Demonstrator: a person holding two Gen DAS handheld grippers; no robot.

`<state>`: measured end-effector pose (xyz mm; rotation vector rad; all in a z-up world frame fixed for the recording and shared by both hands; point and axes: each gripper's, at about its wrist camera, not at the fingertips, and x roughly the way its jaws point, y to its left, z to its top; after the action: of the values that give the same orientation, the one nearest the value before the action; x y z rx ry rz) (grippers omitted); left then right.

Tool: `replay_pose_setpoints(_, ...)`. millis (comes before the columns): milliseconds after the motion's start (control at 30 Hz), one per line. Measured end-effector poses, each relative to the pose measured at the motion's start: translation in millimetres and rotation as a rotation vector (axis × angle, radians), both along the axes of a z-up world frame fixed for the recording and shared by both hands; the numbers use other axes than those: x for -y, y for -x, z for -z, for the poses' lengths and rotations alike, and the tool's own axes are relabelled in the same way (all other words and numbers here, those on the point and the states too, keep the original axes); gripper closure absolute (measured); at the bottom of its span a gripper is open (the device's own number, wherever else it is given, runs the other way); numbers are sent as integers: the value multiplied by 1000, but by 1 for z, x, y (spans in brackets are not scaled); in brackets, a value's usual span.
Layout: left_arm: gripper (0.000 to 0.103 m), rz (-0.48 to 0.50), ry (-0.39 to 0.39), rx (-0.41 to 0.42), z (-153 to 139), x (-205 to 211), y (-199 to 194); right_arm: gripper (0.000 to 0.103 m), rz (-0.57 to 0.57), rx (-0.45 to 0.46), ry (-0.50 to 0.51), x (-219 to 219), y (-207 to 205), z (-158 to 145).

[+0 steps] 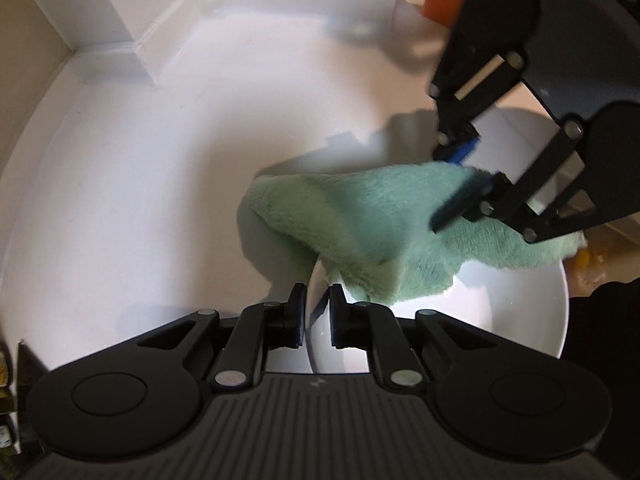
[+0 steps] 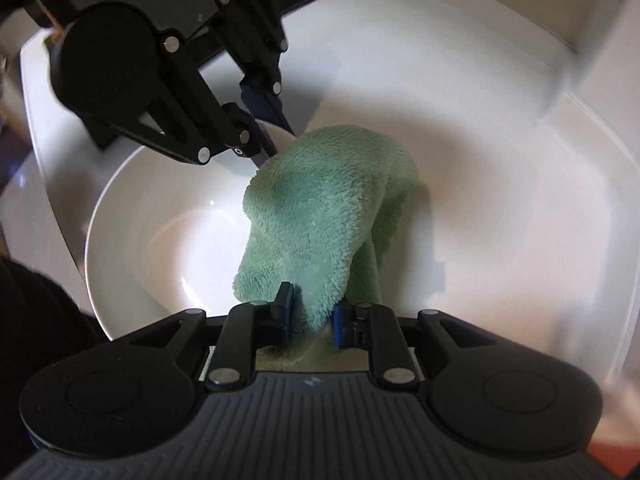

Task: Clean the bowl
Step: 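Hold the bowl with the left gripper while the right gripper keeps rubbing the inside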

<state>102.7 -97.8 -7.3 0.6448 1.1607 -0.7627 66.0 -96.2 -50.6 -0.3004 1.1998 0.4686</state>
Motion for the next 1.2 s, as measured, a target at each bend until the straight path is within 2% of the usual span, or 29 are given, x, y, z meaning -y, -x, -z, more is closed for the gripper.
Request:
replay_pose_setpoints(100, 92, -44, 17, 6, -1, -4, 1, 88, 33, 22, -8, -4, -18, 1)
replay_pose_setpoints(200, 91, -120, 31, 21, -2, -10, 4, 90, 127, 12, -37, 2, -20, 3)
replay_pose_setpoints(267, 90, -165, 29, 48, -2, -12, 9, 92, 238, -29, -66, 13, -13, 3)
replay_pose_setpoints(367, 89, -241, 56, 74, -3, -17, 14, 90, 404, -48, -140, 27, 14, 4)
replay_pose_setpoints(400, 89, -244, 69, 64, -3, -17, 15, 89, 459, -54, -165, 32, 23, 4)
replay_pose_setpoints(500, 92, -208, 79, 21, -7, -19, 11, 88, 473, -51, -194, 33, 38, 5)
replay_pose_setpoints(600, 92, -151, 89, 4, -14, -19, 3, 88, 447, -37, -187, 34, 41, 4)
replay_pose_setpoints(667, 92, -55, 95, -8, -14, -2, -7, 88, 417, -24, -163, 29, 44, 4)
replay_pose_setpoints(700, 92, -43, 95, -13, -13, -2, -9, 88, 398, -19, -152, 27, 45, 3)
replay_pose_setpoints(733, 92, 2, 91, -41, -13, 4, -15, 88, 378, -14, -140, 24, 46, 3)
replay_pose_setpoints(800, 92, 26, 82, -63, -12, 7, -17, 88, 330, -11, -123, 22, 46, 1)
replay_pose_setpoints(867, 92, 44, 74, -71, -9, 10, -18, 87, 276, -17, -99, 20, 43, -1)
replay_pose_setpoints(967, 92, 59, 54, -71, 1, 19, -12, 87, 134, -18, -20, 15, 33, -4)
replay_pose_setpoints(1067, 92, 36, 21, -61, 2, 16, -9, 88, 10, -4, 21, 9, 20, -8)
replay_pose_setpoints(1167, 93, -1, -3, -47, 2, 12, -6, 90, -53, 7, 47, 7, 6, -11)
replay_pose_setpoints(1200, 93, -14, -10, -42, 1, 11, -5, 90, -34, 12, 40, 9, 1, -12)
